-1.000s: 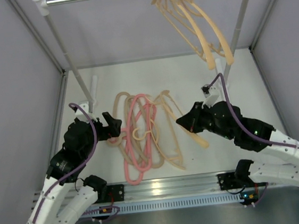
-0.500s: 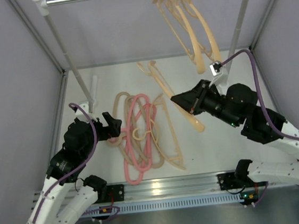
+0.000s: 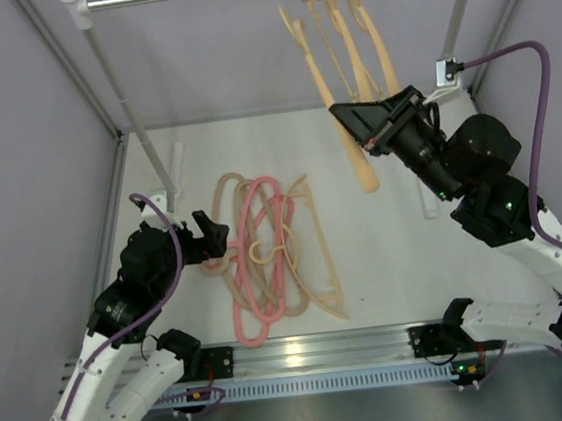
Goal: Organize the hangers
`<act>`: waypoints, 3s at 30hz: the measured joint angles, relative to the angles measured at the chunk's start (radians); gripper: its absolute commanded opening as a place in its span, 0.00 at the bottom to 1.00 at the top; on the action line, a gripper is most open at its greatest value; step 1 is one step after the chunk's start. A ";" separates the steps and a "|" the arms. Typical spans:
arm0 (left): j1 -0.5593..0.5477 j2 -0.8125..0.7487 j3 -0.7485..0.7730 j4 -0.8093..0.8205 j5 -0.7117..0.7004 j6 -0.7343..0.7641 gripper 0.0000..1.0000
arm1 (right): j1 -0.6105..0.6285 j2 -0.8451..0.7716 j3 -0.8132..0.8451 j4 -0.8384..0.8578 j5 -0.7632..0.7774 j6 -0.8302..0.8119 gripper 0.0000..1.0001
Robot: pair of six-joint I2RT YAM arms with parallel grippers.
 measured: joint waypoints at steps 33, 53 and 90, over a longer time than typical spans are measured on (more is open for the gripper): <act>0.000 0.029 -0.011 -0.007 0.011 0.000 0.98 | -0.304 0.238 0.046 0.346 -0.191 0.355 0.00; 0.000 0.031 -0.011 -0.007 0.011 0.000 0.98 | -0.304 0.244 0.044 0.313 -0.127 0.359 0.00; 0.000 0.039 -0.011 -0.007 0.011 0.000 0.98 | -0.155 -0.104 -0.202 0.101 0.052 0.059 0.43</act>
